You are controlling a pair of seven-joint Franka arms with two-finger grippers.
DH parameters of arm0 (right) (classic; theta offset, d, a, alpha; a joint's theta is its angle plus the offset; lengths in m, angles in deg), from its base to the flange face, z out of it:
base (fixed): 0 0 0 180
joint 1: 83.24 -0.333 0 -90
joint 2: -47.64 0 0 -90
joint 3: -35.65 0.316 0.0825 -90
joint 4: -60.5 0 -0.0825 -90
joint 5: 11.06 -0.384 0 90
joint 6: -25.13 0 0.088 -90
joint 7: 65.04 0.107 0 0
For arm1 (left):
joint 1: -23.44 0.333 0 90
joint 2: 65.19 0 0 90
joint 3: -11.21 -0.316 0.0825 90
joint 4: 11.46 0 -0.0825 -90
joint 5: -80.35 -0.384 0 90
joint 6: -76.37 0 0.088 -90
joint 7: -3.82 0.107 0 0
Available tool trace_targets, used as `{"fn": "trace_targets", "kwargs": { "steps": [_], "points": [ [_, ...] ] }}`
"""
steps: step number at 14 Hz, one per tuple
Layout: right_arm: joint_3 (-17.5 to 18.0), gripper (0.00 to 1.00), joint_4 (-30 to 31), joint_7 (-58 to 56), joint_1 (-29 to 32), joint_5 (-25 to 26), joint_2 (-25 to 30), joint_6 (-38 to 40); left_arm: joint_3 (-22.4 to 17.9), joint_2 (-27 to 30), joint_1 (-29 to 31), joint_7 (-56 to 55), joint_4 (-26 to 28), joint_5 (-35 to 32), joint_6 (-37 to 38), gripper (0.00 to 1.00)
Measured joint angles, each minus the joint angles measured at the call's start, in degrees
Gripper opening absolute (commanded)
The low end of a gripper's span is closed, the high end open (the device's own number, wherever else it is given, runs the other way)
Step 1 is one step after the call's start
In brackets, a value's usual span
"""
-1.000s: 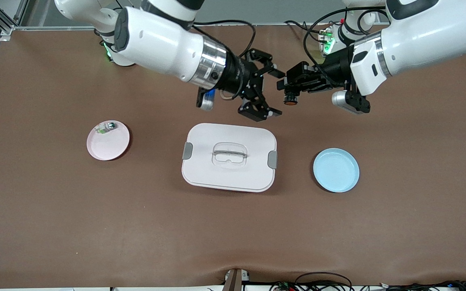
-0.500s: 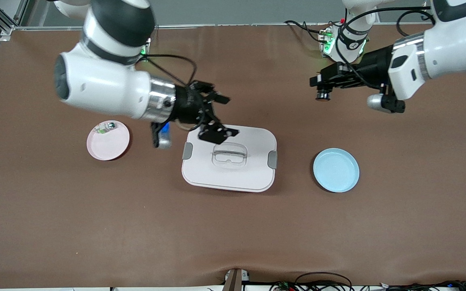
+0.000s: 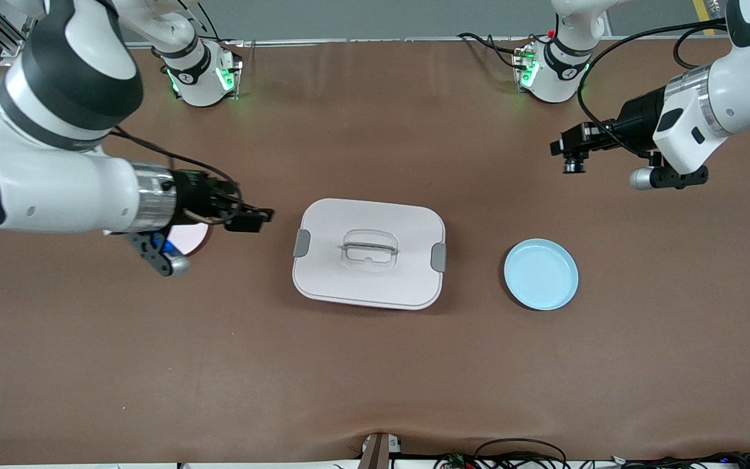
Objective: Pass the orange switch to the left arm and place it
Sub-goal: 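Open the right gripper and withdraw it while the left gripper pulls away, then carry the switch with the left gripper over the blue plate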
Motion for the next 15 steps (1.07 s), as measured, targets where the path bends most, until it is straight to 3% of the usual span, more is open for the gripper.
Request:
{"fn": "trace_targets", "kwargs": {
  "steps": [3,8,15],
  "points": [
    [-0.08,1.0,-0.08,-15.9,4.15,7.91,1.35,5.68,0.91,-0.06,-0.62,-12.69,0.56,-7.54,-3.72,0.0],
    [-0.2,1.0,-0.09,-38.49,12.83,17.86,1.84,11.38,1.8,-0.69,-0.72,-33.23,5.2,-13.59,-12.21,0.0],
    [0.42,1.0,-0.07,-43.3,14.58,32.04,1.84,16.49,1.79,-1.89,-0.42,-55.42,19.33,-20.39,-29.26,0.0]
  ]
}}
